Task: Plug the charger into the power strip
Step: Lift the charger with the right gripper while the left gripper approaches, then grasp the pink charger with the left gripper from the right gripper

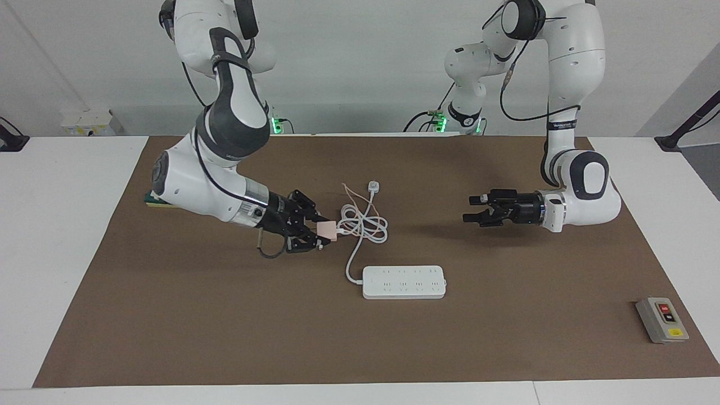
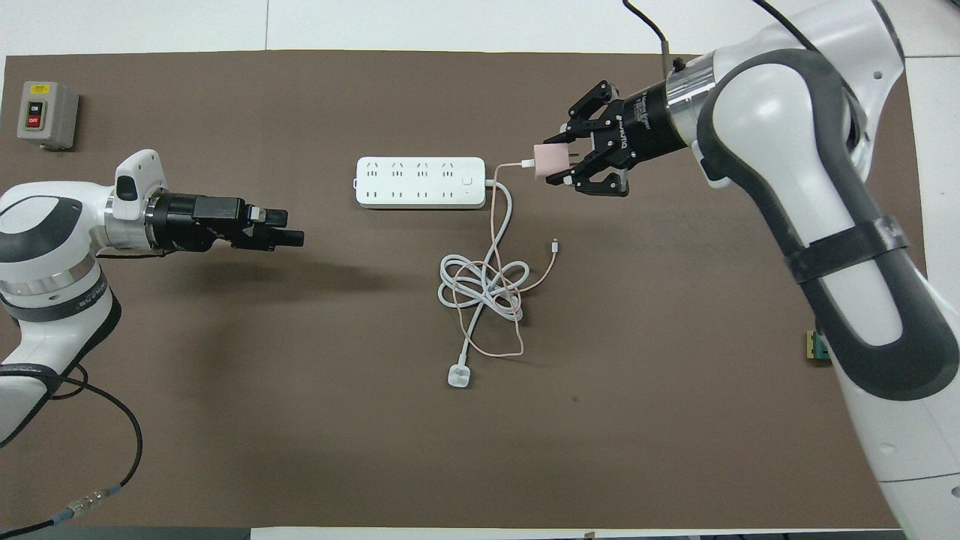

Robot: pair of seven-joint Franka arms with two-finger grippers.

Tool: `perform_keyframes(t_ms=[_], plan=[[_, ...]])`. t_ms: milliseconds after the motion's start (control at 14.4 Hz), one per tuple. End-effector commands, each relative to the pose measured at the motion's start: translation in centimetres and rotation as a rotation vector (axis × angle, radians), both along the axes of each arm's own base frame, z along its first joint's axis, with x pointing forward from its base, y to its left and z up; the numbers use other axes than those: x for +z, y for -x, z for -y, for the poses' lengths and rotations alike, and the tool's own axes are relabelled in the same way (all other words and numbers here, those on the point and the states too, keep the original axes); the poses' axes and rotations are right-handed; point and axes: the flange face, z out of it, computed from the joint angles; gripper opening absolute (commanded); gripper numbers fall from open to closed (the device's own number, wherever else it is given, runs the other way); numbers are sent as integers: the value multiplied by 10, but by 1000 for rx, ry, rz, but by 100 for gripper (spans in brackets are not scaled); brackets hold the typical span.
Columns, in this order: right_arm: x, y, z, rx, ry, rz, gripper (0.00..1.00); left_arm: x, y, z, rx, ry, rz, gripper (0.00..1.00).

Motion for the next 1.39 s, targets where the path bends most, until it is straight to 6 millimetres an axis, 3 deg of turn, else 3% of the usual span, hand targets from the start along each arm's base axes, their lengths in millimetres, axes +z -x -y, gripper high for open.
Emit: perform_keyframes(t_ms=[0,209,348,626,765,1322], plan=[[3,4,-52,-36,-15,23,0,7,38,3,108,6,-17,99],[2,16,-99,-36,-15,56,0,10,32,7,146,13,-9,99],[1,28,-133,-33,-33,60,0,14,26,32,187,44,-3,99],[-12,43,-175,-52,-30,62,0,21,17,50,203,27,25,99],[-14,47,-187,-55,-29,75,0,23,15,56,201,21,34,99],[-13,53,-197,-65,-36,58,0,18,10,59,232,50,68,99]])
